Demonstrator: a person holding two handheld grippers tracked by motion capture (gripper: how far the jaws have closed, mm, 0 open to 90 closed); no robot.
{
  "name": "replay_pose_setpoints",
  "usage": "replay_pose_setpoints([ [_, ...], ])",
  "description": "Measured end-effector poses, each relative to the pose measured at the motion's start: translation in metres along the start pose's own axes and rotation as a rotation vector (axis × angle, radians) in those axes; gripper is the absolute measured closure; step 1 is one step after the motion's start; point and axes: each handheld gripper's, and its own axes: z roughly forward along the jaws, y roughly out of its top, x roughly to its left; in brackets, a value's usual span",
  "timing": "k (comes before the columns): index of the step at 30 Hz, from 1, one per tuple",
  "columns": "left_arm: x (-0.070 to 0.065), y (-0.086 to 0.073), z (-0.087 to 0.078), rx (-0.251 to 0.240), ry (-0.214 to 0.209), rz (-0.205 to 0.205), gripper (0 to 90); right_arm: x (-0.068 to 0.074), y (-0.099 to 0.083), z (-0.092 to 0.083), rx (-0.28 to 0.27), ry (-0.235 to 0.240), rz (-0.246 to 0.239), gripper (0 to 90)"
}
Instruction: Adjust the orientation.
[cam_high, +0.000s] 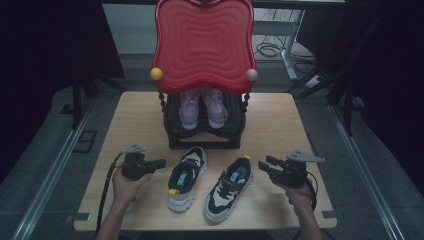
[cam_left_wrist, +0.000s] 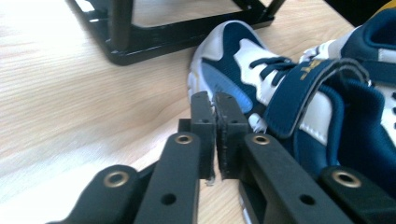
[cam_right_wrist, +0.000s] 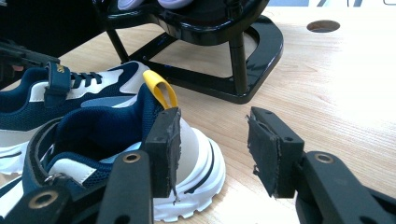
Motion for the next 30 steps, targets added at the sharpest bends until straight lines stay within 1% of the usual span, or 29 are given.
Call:
replay_pose_setpoints([
  [3,0.0,-0.005,-0.006,-0.01,-0.001,-0.016,84.4,0.0,0.0,0.0,0.001,0.006,-0.001,54.9],
  [5,-0.001,-0.009,-0.008,-0.007,0.011,-0.011,81.1,0.001,-0.001,0.0,0.004,0.008,-0.004,56.1],
  [6,-0.002,-0.01,-0.008,-0.004,0.019,-0.002,79.2,0.002,-0.002,-0.001,0.004,0.011,-0.002,56.9],
  [8,-0.003,-0.012,-0.008,0.002,0.029,0.011,75.1,0.003,-0.002,-0.003,0.005,0.016,-0.015,58.6],
  [10,-0.004,-0.013,-0.009,-0.003,0.033,0.009,71.3,0.005,-0.003,-0.004,0.012,0.021,-0.028,61.5],
  [13,-0.005,-0.016,-0.01,0.0,0.037,0.011,65.1,0.006,-0.003,-0.007,0.017,0.028,-0.057,68.3],
  [16,-0.005,-0.018,-0.011,0.003,0.047,0.009,60.7,0.004,-0.003,-0.009,0.023,0.033,-0.065,75.3],
  [18,-0.003,-0.02,-0.01,0.015,0.047,0.002,57.8,0.005,-0.003,-0.009,0.028,0.042,-0.064,79.5],
  [19,-0.003,-0.021,-0.009,0.022,0.054,0.004,56.3,0.006,-0.003,-0.009,0.03,0.047,-0.07,81.3],
  [22,-0.004,-0.025,-0.009,0.026,0.057,0.001,55.1,0.014,-0.003,-0.007,0.04,0.068,-0.09,84.3],
  [26,-0.005,-0.028,-0.011,0.028,0.057,-0.007,54.2,0.022,-0.003,-0.005,0.049,0.085,-0.119,85.6],
  [30,-0.005,-0.027,-0.013,0.016,0.057,-0.013,53.1,0.026,0.007,-0.005,0.044,0.093,-0.143,86.4],
])
